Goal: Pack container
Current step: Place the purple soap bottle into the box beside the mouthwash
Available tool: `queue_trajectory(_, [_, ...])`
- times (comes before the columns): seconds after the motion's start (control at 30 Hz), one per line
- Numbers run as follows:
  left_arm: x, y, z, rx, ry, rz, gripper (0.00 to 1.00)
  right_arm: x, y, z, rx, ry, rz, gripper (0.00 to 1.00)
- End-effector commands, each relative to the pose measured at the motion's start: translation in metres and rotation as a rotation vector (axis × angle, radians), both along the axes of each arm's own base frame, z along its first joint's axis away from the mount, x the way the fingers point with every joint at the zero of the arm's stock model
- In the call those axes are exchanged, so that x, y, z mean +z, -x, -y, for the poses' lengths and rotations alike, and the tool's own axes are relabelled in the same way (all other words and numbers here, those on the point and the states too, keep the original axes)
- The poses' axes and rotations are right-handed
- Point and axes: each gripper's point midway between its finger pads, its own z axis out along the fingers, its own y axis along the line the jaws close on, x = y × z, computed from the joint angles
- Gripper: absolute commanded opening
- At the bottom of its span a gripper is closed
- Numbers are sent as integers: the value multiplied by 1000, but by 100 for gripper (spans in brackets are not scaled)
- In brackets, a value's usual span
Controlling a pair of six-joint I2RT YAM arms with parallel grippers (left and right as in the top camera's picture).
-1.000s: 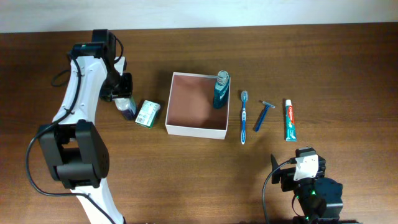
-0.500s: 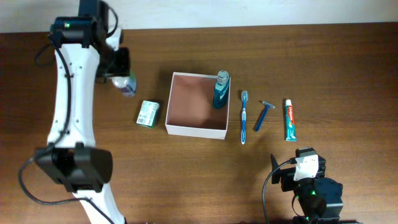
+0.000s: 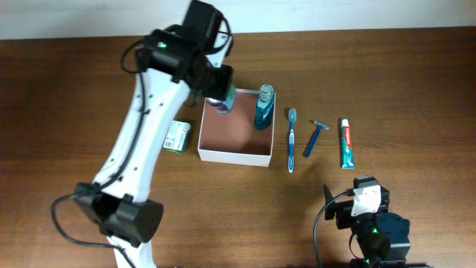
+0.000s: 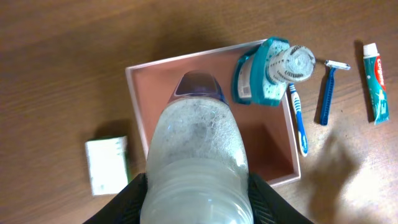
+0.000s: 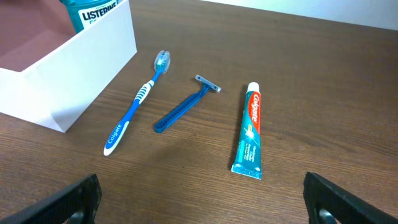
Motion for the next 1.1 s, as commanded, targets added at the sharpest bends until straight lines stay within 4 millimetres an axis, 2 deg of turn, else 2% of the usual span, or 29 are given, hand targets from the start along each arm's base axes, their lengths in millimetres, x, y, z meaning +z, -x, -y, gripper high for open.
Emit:
queue_trajectory(0.0, [-47,-8,19,10,-2,-79,1,1,0,1,-8,-13,5,99])
queue_trajectory(0.13, [-86,-13,41,-24,-13,-123,1,1,0,1,-8,-13,5,99])
queue_trajectory(0.3, [-121,-19,64,-58,-25,-141,3,1,0,1,-8,-13,5,99])
queue_trajectory(0.37, [-129,-20,70,-68,-27,-144,12,1,0,1,-8,-13,5,99])
queue_trajectory(0.4, [-133,-19,72,-71,-32,-153,25,1,0,1,-8,-13,5,99])
queue_trajectory(0.47, [-133,-18,72,-72,-33,-154,41,1,0,1,-8,-13,5,99])
queue_trajectory(0.53, [-130,-18,70,-70,-33,-154,50,1,0,1,-8,-13,5,99])
queue_trajectory(0.57, [-126,-18,68,-66,-35,-157,58,1,0,1,-8,-13,5,99])
queue_trajectory(0.6, [-123,-18,66,-63,-36,-160,61,1,0,1,-8,-13,5,99])
queue_trajectory(0.73, [-101,-15,48,-35,-47,-183,65,1,0,1,-8,-13,5,99])
queue_trajectory(0.77, [-95,-14,43,-25,-48,-188,72,1,0,1,-8,-13,5,99])
queue_trajectory(0.87, [-72,-13,25,3,-54,-193,73,1,0,1,-8,-13,5,99])
queue_trajectory(0.93, [-60,-12,8,23,-82,-188,74,1,0,1,-8,-13,5,99])
queue_trajectory(0.97, [-54,-13,-8,54,-121,-181,75,1,0,1,-8,-13,5,99])
queue_trajectory(1.07, [-49,-14,-46,122,-207,-189,80,1,0,1,-8,-13,5,99])
